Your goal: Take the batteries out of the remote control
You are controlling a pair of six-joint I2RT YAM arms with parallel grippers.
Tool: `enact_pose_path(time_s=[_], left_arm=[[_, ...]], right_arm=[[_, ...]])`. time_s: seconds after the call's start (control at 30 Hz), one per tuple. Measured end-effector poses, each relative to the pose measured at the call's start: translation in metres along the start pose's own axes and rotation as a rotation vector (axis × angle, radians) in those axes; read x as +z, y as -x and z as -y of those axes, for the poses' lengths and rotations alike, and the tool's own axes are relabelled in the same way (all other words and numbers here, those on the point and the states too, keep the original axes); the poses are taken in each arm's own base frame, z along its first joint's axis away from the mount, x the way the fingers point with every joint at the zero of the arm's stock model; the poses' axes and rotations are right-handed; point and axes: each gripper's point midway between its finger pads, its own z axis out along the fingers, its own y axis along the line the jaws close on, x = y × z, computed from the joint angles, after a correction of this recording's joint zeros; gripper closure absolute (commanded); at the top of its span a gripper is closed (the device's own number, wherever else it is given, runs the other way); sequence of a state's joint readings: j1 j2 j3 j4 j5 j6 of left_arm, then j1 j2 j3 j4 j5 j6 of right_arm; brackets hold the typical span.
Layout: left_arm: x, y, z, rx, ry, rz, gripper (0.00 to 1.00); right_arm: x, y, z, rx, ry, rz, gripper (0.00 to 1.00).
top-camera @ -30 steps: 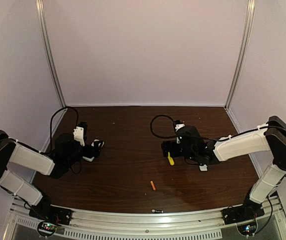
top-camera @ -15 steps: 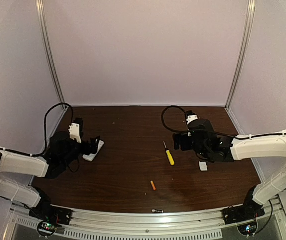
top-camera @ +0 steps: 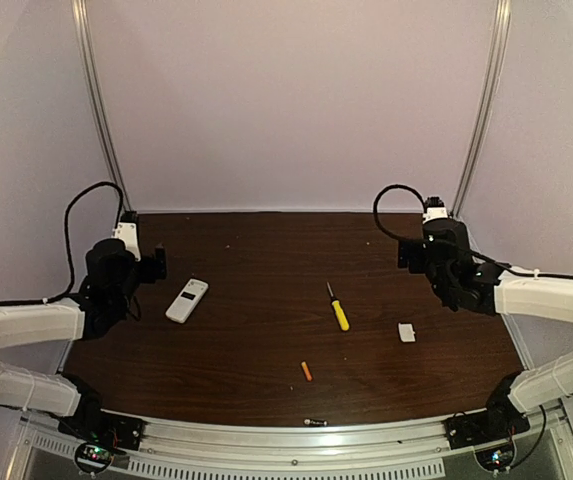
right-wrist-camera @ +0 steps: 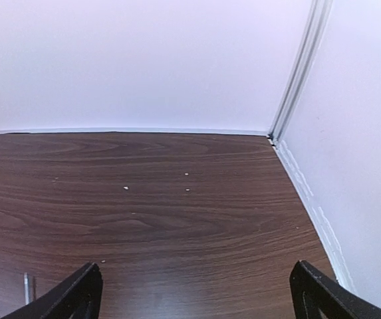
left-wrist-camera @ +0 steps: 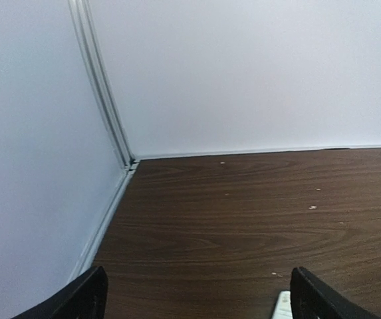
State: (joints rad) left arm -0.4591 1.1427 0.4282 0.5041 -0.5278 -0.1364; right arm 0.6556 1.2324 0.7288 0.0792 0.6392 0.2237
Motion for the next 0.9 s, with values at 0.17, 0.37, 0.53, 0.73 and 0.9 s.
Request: enact_pose_path(time_s=[0.17, 0.37, 0.53, 0.73, 0.9], left_arm=[[0.017, -0.008, -0.042, 0.052, 0.149, -0.004, 0.03], [0.03, -0.04, -0.062, 0.141, 0.234, -0.033, 0.03], [0.039, -0.056, -0.07, 0.162, 0.238, -0.032, 0.03], [0.045, -0.052, -0.086, 0.13, 0.237, 0.017, 0.03], [0.045, -0.054, -0.095, 0.098, 0.224, 0.036, 0.03]], right_arm=[[0.016, -0.016, 0.042, -0.041, -0.122, -0.011, 0.0], [0.028, -0.038, 0.08, -0.064, -0.225, 0.008, 0.0], [0.037, -0.055, 0.091, -0.097, -0.248, 0.027, 0.0], [0.043, -0.07, 0.098, -0.09, -0.223, 0.078, 0.0], [0.042, -0.069, 0.106, -0.053, -0.205, 0.133, 0.0]])
